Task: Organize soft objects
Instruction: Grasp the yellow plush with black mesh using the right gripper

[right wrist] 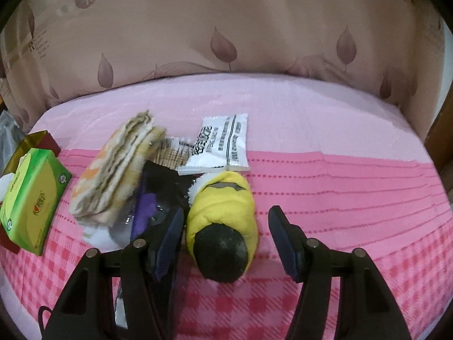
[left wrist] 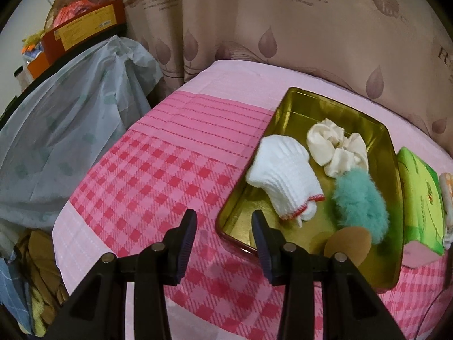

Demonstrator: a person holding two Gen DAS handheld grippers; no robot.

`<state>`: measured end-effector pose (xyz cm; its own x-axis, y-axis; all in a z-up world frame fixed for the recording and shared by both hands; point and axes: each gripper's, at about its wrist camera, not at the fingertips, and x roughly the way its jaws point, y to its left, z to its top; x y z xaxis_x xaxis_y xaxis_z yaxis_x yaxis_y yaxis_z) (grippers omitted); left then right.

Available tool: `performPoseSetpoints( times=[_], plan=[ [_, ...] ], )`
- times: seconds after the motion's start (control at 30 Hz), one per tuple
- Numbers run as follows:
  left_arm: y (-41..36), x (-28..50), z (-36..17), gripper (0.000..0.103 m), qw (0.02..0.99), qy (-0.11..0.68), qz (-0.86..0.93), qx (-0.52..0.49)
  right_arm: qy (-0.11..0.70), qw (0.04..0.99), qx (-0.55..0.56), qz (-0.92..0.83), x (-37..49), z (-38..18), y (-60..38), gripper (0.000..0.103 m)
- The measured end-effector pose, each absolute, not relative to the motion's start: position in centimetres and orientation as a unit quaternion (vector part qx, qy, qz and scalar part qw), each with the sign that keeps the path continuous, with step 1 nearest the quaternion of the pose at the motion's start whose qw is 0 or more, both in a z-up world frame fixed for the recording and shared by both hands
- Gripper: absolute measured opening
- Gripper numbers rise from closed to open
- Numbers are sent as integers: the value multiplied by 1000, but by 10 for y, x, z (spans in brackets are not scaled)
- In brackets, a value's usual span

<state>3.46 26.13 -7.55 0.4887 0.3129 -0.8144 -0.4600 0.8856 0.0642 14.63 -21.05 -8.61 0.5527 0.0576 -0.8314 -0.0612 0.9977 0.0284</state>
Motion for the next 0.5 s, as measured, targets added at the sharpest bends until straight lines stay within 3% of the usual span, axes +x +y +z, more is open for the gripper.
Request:
performPoseSetpoints(
  times=[0.2, 0.3, 0.5],
  plan=[
    [236, 30, -49, 46, 876, 433, 205, -61, 479, 877, -1, 22, 155, -104, -221, 57],
    [208, 33, -35, 47, 884, 431, 175, -39, 471, 882, -6, 23, 154, -109, -226, 47],
    [135, 57, -16, 49, 898, 433, 78, -11, 465, 885, -2, 28, 140, -110, -233, 43]
  ],
)
